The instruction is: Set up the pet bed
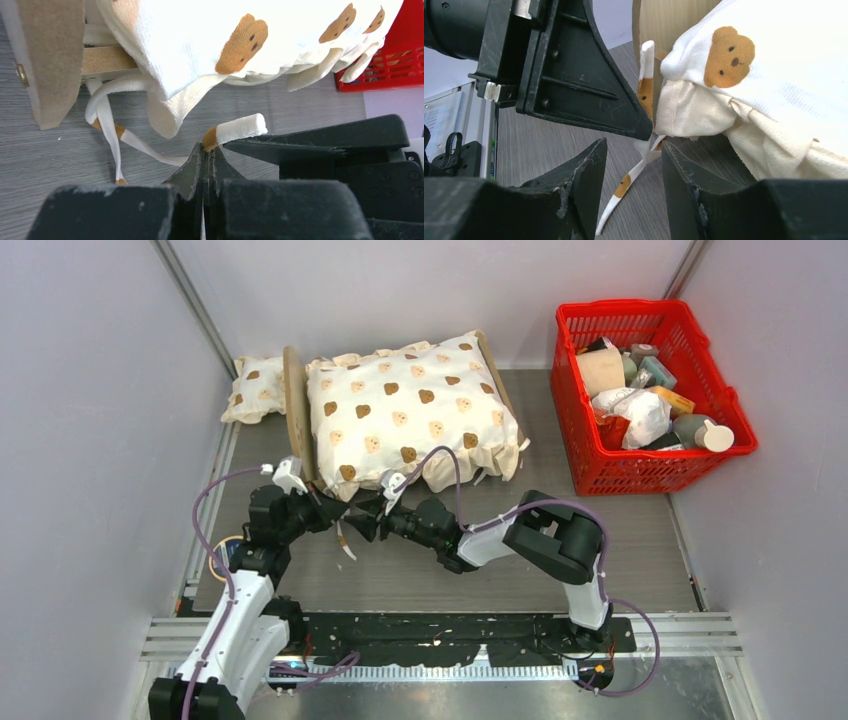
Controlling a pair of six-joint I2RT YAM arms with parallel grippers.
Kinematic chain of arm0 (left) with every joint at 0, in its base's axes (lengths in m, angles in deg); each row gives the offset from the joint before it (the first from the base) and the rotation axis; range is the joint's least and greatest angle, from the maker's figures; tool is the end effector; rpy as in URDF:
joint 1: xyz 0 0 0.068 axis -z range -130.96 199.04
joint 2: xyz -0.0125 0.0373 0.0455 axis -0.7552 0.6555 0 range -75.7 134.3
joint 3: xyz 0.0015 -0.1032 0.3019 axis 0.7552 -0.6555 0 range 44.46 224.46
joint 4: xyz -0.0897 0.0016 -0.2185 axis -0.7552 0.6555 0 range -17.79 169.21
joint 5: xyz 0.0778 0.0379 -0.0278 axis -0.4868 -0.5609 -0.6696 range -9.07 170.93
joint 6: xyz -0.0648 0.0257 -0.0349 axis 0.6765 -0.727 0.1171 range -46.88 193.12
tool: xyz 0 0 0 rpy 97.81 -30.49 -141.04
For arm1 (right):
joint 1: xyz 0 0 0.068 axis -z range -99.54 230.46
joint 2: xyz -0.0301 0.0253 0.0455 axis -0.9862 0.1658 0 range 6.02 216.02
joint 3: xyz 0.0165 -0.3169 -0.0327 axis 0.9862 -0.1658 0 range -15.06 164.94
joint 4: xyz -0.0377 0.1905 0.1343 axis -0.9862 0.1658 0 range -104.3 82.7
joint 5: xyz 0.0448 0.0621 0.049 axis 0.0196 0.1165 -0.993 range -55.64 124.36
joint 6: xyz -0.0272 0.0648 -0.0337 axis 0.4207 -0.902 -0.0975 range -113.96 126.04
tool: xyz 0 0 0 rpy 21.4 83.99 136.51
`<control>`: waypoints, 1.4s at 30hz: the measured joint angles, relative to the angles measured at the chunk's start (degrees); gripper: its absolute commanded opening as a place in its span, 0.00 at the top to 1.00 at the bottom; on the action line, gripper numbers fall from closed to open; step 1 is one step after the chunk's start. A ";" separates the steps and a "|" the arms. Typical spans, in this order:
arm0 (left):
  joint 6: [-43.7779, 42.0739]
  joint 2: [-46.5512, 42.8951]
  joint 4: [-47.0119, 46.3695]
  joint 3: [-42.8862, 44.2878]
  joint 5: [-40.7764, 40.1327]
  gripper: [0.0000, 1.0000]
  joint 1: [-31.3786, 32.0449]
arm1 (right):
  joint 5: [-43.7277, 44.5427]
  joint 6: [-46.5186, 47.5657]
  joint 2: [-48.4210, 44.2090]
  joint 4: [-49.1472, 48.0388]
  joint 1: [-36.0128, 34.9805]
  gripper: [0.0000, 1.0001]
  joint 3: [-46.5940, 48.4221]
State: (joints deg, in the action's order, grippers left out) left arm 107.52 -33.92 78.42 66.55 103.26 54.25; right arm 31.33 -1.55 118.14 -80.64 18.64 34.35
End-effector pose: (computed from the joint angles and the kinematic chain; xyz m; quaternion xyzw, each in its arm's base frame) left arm 0.1321 -0.0374 0.2449 -0.1101 0.8306 -0.3308 0.4341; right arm 0.2003 0.3812 0.2450 -0.3289 0.6001 0.4299 0.5889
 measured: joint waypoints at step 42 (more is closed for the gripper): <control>-1.53 -2.67 7.15 2.62 -18.62 0.67 0.02 | 6.54 0.20 2.43 5.33 -1.64 0.95 3.34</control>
State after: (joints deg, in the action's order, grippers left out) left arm 105.99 -36.59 85.57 69.17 84.63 54.28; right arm 37.87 -1.36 120.57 -75.31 17.00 37.69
